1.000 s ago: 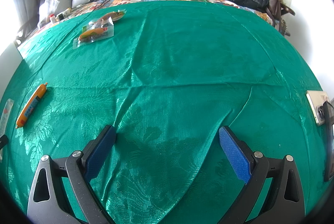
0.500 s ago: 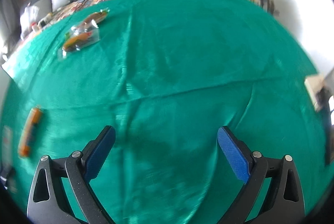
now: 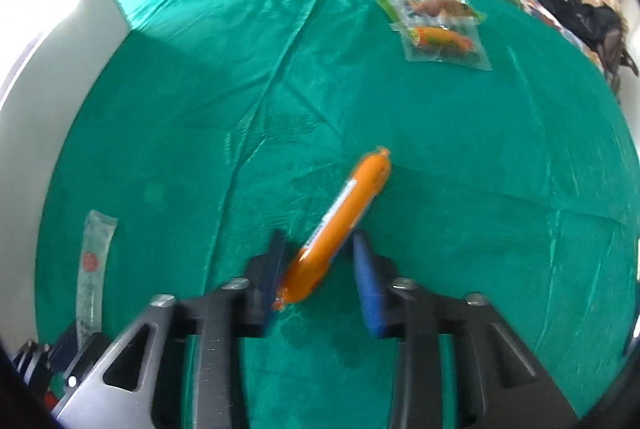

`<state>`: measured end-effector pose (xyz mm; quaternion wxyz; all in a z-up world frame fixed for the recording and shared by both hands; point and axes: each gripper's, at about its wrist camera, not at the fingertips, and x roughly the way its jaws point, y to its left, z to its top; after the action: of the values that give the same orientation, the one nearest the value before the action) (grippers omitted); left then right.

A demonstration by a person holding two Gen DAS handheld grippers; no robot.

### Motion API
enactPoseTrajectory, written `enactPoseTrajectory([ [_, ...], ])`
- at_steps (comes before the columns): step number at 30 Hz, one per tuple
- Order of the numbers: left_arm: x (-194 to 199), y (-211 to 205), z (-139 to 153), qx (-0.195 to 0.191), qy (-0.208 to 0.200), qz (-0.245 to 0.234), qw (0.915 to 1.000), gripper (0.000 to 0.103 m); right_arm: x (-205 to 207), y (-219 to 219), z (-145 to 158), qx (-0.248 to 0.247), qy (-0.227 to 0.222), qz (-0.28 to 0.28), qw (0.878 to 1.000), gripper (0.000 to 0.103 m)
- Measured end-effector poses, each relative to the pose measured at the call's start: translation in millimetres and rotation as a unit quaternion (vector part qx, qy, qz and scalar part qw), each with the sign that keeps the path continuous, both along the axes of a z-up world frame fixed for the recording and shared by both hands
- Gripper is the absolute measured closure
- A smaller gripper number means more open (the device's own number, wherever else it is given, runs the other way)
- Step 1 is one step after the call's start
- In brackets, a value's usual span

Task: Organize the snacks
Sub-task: 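Grasp the orange sausage with the right tool while the left tool holds the tube packet, then carry both held snacks over the cardboard box and open both tools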

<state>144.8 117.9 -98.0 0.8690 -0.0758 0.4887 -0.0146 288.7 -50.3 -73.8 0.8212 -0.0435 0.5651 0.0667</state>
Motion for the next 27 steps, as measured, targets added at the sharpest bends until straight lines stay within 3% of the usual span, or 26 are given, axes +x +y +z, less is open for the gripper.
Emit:
enactPoseTrajectory([
  [4, -6.6, 2.8, 5.6, -0.027, -0.003, -0.003, 0.9996, 0.085, -12.4, -26.8, 5.3, 0.039, 0.006, -0.007, 0.999, 0.087],
  [7, -11.3, 5.3, 16.9, -0.051, -0.011, -0.001, 0.9987, 0.085, -24.8, -51.5, 13.5, 0.116, 0.006, -0.025, 0.993, 0.087],
  [12, -22.9, 14.7, 47.9, -0.100, -0.033, 0.005, 0.9945, 0.085, -52.6, -83.5, 38.4, 0.258, -0.007, -0.032, 0.966, 0.087],
  [20, -49.3, 51.1, 109.8, -0.137, -0.085, 0.017, 0.9869, 0.085, -73.1, -67.8, 89.0, 0.370, -0.028, 0.011, 0.928, 0.087],
  [27, -68.8, 110.9, 146.5, -0.126, -0.111, 0.045, 0.9848, 0.085, -77.5, -21.7, 130.5, 0.427, -0.029, 0.064, 0.902, 0.087],
])
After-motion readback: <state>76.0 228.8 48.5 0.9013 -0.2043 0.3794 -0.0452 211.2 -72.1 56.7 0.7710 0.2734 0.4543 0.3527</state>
